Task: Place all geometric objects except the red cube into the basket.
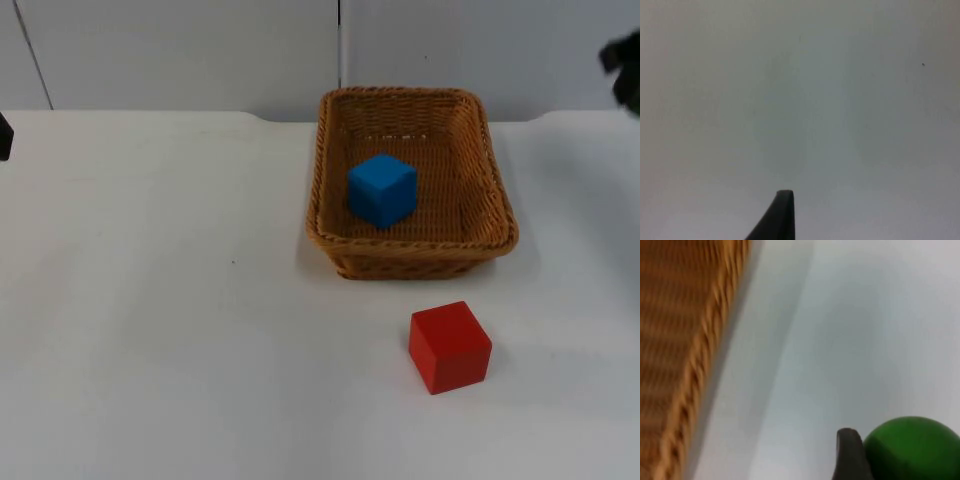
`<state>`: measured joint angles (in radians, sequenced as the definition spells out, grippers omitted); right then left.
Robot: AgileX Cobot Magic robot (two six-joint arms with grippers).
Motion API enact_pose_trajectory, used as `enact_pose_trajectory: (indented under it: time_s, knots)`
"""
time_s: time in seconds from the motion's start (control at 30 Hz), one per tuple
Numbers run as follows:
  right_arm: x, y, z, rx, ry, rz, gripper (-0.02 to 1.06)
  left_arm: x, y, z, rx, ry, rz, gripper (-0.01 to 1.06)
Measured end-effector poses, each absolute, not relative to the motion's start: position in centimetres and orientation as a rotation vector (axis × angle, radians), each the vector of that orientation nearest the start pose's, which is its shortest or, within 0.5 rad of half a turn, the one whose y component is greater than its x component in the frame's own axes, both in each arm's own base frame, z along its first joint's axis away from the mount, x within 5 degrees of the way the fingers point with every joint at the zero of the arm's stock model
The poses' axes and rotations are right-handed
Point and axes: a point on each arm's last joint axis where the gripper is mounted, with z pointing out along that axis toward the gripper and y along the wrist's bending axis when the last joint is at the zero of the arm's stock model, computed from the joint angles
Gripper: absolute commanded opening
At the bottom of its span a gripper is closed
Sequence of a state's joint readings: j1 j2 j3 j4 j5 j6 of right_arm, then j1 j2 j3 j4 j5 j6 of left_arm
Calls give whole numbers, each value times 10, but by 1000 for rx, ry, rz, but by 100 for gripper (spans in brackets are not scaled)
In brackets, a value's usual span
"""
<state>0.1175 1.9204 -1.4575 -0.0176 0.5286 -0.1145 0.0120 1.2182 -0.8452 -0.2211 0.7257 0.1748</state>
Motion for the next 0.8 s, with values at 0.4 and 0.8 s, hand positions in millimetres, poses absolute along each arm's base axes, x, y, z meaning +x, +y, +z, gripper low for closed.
enact_pose_trajectory:
  time_s: [0.4,0.8]
  knots:
    - [419,100,279,-454,2352,28,0,234,-11,276,45,2563,-187,100]
    - [474,198,250,-604,2338,120,0,234,-11,276,43,2564,-192,100]
